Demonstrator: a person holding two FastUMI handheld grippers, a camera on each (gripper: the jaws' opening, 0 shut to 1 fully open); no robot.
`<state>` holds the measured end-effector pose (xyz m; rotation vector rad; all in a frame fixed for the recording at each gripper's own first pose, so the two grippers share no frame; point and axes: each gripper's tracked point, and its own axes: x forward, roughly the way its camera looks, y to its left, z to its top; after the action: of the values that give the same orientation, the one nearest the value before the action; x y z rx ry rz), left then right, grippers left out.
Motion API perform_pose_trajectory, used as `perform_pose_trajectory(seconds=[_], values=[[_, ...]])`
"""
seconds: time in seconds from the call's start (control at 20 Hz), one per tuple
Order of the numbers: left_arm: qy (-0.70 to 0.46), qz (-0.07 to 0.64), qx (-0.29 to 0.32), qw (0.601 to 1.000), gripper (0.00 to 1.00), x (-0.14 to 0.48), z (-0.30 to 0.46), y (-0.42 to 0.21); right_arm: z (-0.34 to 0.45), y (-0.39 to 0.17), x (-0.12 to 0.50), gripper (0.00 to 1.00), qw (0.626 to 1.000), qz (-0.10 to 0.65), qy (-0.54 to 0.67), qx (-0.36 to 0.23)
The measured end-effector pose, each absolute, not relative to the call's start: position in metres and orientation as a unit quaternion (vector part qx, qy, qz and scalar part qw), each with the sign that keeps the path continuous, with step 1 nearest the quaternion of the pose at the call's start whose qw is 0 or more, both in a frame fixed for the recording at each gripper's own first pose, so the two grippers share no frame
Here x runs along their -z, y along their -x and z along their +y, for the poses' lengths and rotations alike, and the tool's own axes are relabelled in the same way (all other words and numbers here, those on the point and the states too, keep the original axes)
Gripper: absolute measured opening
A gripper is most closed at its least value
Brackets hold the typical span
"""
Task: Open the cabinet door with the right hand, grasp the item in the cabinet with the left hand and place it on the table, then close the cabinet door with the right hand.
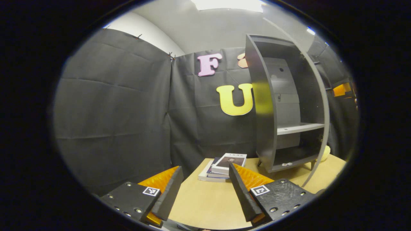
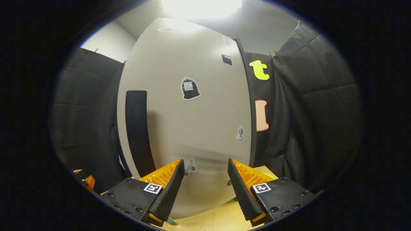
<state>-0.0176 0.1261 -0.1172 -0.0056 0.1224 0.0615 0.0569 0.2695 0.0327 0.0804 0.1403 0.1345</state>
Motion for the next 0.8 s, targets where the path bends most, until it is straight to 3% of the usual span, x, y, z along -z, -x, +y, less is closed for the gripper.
perform_pose_trajectory(seconds=[0.35, 0.5, 0.8], values=[[0.006, 0.063, -0.012, 0.998, 0.87, 0.102, 0.113, 0.012, 0.268, -0.056, -0.038, 0.87, 0.995, 0.055, -0.037, -0.074], [0.001, 0.054, -0.015, 0.998, 0.87, 0.084, 0.096, 0.007, 0.253, -0.052, -0.045, 0.98, 0.996, 0.035, -0.014, -0.079], [0.0, 0.027, -0.006, 1.0, 0.87, 0.035, 0.031, 0.006, 0.194, -0.041, -0.044, 0.98, 0.996, 0.021, -0.001, -0.088]])
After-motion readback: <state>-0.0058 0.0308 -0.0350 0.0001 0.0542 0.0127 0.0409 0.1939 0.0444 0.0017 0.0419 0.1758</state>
